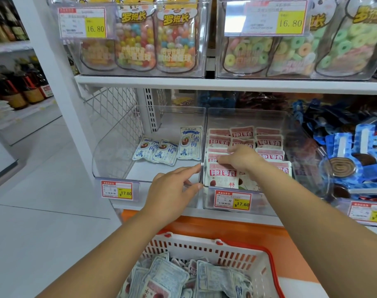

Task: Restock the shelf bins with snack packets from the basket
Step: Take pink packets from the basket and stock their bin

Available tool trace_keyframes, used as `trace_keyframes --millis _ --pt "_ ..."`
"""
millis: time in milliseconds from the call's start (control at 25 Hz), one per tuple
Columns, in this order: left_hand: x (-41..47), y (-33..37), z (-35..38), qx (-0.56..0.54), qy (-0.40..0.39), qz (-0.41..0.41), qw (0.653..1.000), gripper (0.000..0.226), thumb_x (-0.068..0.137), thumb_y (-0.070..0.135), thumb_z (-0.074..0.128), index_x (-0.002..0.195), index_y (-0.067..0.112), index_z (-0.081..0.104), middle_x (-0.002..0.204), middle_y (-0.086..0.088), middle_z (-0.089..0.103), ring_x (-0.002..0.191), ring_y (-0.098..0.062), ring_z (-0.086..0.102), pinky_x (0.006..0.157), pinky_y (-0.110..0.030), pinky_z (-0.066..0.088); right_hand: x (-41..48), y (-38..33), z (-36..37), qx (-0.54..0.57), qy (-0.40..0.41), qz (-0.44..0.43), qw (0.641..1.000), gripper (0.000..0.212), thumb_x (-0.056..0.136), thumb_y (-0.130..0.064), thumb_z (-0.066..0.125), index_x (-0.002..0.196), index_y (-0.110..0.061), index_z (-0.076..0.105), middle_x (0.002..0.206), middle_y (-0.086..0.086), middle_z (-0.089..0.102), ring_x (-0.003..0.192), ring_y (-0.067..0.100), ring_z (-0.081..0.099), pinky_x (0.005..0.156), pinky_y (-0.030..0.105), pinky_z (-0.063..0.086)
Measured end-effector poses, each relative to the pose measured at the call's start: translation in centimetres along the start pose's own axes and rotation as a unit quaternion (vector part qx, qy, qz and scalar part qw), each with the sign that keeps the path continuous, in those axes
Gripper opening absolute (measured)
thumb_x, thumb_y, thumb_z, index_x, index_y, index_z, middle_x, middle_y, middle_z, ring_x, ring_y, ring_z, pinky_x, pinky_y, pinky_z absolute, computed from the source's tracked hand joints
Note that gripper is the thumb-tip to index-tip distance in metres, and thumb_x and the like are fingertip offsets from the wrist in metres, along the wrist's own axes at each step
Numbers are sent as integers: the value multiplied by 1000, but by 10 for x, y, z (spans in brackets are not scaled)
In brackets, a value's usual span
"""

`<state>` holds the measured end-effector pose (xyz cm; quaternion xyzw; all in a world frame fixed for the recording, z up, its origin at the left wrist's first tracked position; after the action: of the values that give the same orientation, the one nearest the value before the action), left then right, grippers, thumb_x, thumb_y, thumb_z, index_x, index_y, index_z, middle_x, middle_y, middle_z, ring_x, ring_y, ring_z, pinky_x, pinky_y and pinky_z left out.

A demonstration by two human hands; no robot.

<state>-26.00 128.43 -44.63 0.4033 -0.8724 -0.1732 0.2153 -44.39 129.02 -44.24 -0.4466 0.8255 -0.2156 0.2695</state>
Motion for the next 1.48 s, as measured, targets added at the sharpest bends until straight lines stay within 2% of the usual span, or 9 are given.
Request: trace_keyframes --millis 160,320,440,600,680,800,1000,1240,1480 --pt "0 0 1 0 2 4 1000 48 96 42 53 142 46 40 127 21 58 96 6 57 91 -22 27 -4 0 -8 -129 -55 -11 990 62 88 -11 69 144 -14 43 142 11 48 119 28 56 95 31 49" --pt "0 2 0 -10 1 11 1000 48 95 41 54 142 43 42 129 19 58 99 4 57 94 -23 27 -2 18 15 -104 -76 31 991 45 83 -8 75 123 -1 55 104 15 68 87 25 72 84 39 59" --pt "-7 0 -10 -63 38 15 997 48 93 35 61 139 34 49 131 19 55 114 -2 50 104 -21 27 -5 21 5 -49 -55 29 997 62 82 -11 77 136 -3 46 91 10 69 73 20 72 77 36 60" --pt "-53 -12 -38 -25 163 52 985 31 93 22 61 124 24 64 115 12 61 111 -7 50 95 -20 36 -44 -10 -55 17 195 -133 972 45 90 -24 67 131 -17 50 92 1 63 84 17 64 80 33 54" --pt "-82 -37 -12 -31 90 14 995 31 93 20 60 123 25 64 112 12 61 104 -8 54 86 -19 39 -104 -34 -52 110 273 -286 912 18 95 -22 58 113 -20 54 78 -1 57 70 10 54 65 23 44" --pt "-146 -101 69 -47 -123 -128 983 43 93 22 60 136 23 53 131 2 56 115 -14 54 94 -21 39 -148 -36 46 64 158 -385 907 8 97 -19 51 104 -19 54 71 0 57 59 13 50 55 28 40" --pt "-236 -165 146 -55 -230 -277 931 34 89 28 58 123 22 56 120 -3 64 97 -17 62 88 -35 53 -117 88 250 -101 -157 -114 976 28 104 -19 36 122 -19 59 107 1 65 60 -1 46 48 10 31" --pt "-236 -177 169 186 -259 -295 901 84 78 62 65 142 19 31 137 -7 47 123 -25 49 98 -41 46 -132 126 303 16 -187 -8 982 25 105 -18 36 121 -26 53 101 -5 59 50 9 48 46 19 37" --pt "-239 -205 171 36 -259 -396 880 38 72 46 79 95 23 59 89 6 65 83 -12 63 79 -31 55 -126 129 299 70 -183 34 980 27 101 -14 40 119 -25 56 114 -3 63 77 17 64 59 24 47"
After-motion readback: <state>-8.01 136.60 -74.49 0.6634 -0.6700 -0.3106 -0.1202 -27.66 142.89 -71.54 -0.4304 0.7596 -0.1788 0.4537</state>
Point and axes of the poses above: each hand's wrist, its own x-axis towards the middle knuckle, its own z-axis out of the palm, y = z × x, the point moved 10 cm from there along x, towards the middle knuckle
